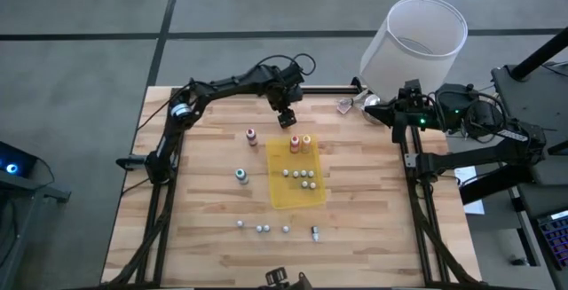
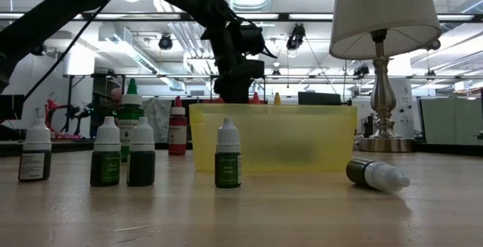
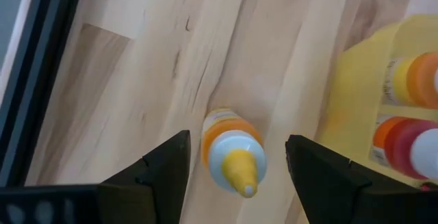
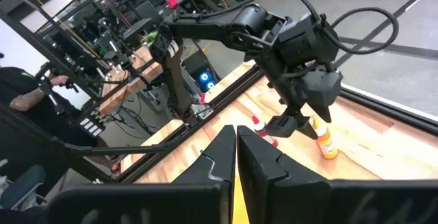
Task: Pick & Place food coloring
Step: Put the large yellow food coloring bottle into the bin
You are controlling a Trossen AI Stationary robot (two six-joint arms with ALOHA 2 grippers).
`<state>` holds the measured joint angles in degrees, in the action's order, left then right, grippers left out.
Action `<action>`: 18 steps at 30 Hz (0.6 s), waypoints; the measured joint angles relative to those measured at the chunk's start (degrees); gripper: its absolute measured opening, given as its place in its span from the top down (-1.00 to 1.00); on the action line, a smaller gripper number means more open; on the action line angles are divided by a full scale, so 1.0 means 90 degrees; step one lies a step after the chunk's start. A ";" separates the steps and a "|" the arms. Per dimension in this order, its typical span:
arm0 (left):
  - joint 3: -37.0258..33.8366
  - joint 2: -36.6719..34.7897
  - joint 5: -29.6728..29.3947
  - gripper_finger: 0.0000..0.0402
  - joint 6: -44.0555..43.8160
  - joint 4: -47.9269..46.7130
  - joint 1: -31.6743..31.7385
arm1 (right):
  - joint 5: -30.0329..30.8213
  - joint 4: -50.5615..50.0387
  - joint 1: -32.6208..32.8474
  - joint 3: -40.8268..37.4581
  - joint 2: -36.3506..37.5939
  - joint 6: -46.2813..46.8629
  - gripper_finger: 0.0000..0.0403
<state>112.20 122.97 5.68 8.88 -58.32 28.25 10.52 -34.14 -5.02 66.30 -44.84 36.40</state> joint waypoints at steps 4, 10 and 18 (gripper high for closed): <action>0.0000 0.0074 -0.0162 -0.05 -0.0006 -0.0039 0.0000 | 0.0000 -0.0001 0.0000 0.0000 0.0000 0.0002 0.96; 0.0000 0.0081 -0.0213 -0.03 -0.0009 -0.0045 0.0000 | 0.0001 -0.0001 0.0000 0.0000 0.0000 0.0000 0.96; -0.0002 0.0081 -0.0226 0.27 -0.0009 -0.0141 0.0002 | 0.0002 -0.0001 -0.0001 0.0000 0.0000 0.0000 0.96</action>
<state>112.18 123.70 3.64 8.80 -59.59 28.27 10.55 -34.15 -5.03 66.30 -44.84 36.40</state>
